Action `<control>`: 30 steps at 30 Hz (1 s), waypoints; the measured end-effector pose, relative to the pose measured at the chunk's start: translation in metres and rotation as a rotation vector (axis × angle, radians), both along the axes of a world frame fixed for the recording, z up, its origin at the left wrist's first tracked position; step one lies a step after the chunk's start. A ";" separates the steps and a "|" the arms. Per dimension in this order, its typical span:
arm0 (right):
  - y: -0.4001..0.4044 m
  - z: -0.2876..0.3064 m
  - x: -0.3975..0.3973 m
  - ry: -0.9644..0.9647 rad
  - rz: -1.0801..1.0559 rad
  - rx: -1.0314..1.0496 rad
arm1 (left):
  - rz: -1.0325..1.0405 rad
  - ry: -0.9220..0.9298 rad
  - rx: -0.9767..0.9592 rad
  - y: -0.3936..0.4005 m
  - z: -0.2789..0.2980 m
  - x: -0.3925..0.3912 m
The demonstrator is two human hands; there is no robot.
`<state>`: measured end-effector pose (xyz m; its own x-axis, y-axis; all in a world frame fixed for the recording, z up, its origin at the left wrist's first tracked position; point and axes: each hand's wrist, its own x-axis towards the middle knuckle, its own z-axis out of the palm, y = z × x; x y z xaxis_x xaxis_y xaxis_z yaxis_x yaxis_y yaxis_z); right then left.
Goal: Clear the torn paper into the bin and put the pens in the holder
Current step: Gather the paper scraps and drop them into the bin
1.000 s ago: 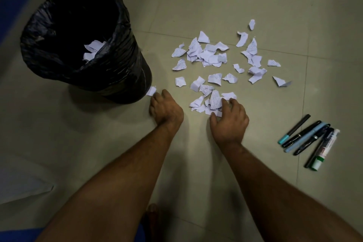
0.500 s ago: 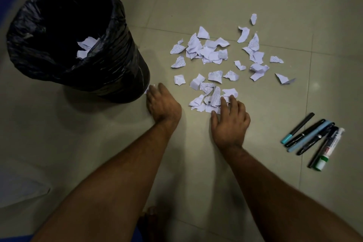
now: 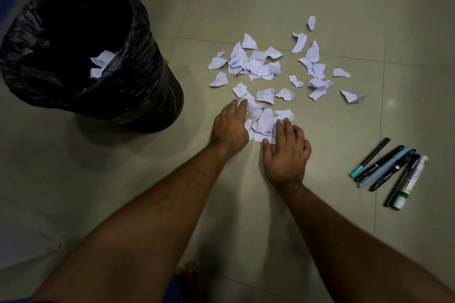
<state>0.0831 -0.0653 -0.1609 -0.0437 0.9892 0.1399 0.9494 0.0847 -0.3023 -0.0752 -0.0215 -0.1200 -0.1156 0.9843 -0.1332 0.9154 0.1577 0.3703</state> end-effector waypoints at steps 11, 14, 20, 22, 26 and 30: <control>0.049 0.039 0.004 0.019 0.192 -0.241 | -0.348 0.245 -0.310 0.012 0.024 0.018; 0.042 0.043 0.000 0.050 0.196 -0.246 | -0.296 0.242 -0.251 0.000 0.025 0.028; 0.028 0.039 0.010 0.116 0.208 -0.321 | -0.244 0.307 -0.168 -0.023 0.023 0.030; 0.026 0.043 0.012 0.194 0.181 -0.346 | -0.200 0.248 -0.154 -0.025 0.023 0.029; 0.025 0.048 0.014 0.403 0.001 -0.394 | 0.030 -0.046 -0.196 -0.027 0.027 0.029; 0.024 0.051 0.009 0.611 -0.197 -0.464 | 0.323 -0.387 -0.183 -0.026 0.041 0.032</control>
<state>0.0920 -0.0408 -0.1096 0.0903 0.9338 -0.3462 0.5886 -0.3304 -0.7378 -0.0432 -0.0475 -0.0790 -0.3177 0.8633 -0.3921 0.6116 0.5026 0.6111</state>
